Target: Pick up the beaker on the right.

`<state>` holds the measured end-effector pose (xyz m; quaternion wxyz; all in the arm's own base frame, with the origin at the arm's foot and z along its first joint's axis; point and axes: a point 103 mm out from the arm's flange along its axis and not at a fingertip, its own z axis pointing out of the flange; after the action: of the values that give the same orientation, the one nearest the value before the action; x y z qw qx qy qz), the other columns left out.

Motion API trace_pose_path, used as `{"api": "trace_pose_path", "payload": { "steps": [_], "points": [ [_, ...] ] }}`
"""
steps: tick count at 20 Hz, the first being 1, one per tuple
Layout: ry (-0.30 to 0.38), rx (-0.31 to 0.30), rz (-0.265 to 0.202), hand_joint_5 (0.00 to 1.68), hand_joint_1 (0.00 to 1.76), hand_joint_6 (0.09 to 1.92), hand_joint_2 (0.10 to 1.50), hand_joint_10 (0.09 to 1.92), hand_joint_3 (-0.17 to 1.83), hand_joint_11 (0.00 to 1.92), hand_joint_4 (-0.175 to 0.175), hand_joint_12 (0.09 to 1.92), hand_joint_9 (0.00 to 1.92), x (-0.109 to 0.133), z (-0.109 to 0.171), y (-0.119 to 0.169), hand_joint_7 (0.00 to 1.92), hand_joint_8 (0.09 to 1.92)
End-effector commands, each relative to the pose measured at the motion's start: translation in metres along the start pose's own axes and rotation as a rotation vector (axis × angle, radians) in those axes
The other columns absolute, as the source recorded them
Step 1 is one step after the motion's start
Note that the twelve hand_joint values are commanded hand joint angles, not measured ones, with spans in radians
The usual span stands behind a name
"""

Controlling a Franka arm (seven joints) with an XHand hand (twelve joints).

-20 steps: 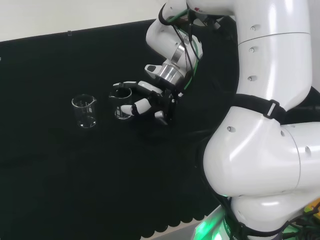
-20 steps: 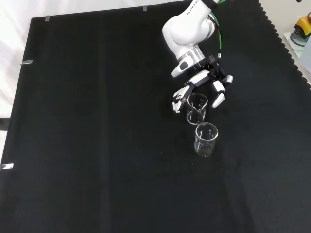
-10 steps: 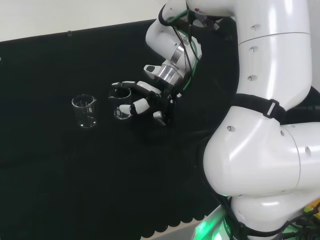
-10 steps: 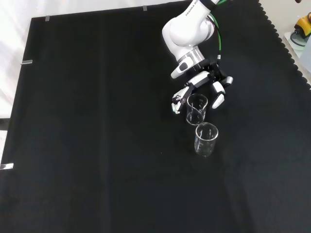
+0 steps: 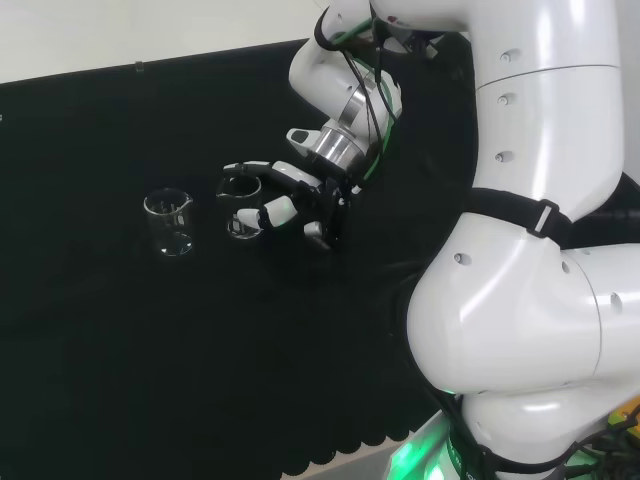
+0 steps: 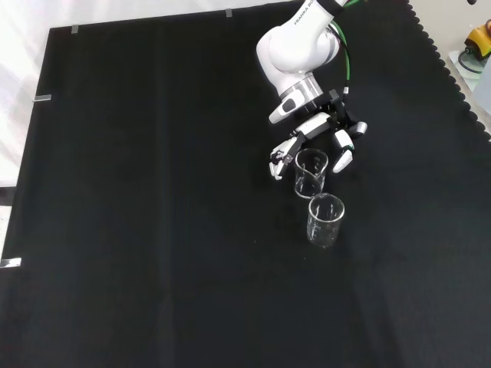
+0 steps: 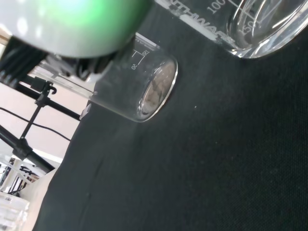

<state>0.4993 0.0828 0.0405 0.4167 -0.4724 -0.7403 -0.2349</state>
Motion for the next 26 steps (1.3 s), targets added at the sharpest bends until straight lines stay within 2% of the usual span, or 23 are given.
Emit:
{"api": "trace_pose_path", "payload": {
  "steps": [1, 6, 18, 26],
  "points": [
    [-0.021, -0.014, 0.01, 0.38, 0.95, 0.09, 0.3, 0.6, 1.11, 0.0, -0.035, 1.04, 0.32, -0.002, -0.004, 0.001, 0.31, 0.58],
    [-0.032, -0.013, 0.012, 0.39, 0.96, 0.09, 0.3, 0.59, 1.11, 0.0, -0.034, 1.04, 0.3, -0.003, -0.01, 0.003, 0.31, 0.58],
    [-0.038, 0.059, -0.025, 0.38, 0.96, 0.09, 0.29, 0.59, 1.1, 0.0, -0.031, 1.01, 0.28, 0.004, -0.004, 0.012, 0.29, 0.57],
    [-0.041, 0.064, -0.005, 0.46, 0.97, 0.09, 0.29, 0.6, 1.09, 0.0, -0.027, 1.02, 0.32, 0.0, 0.0, 0.011, 0.35, 0.58]
  ]
}}
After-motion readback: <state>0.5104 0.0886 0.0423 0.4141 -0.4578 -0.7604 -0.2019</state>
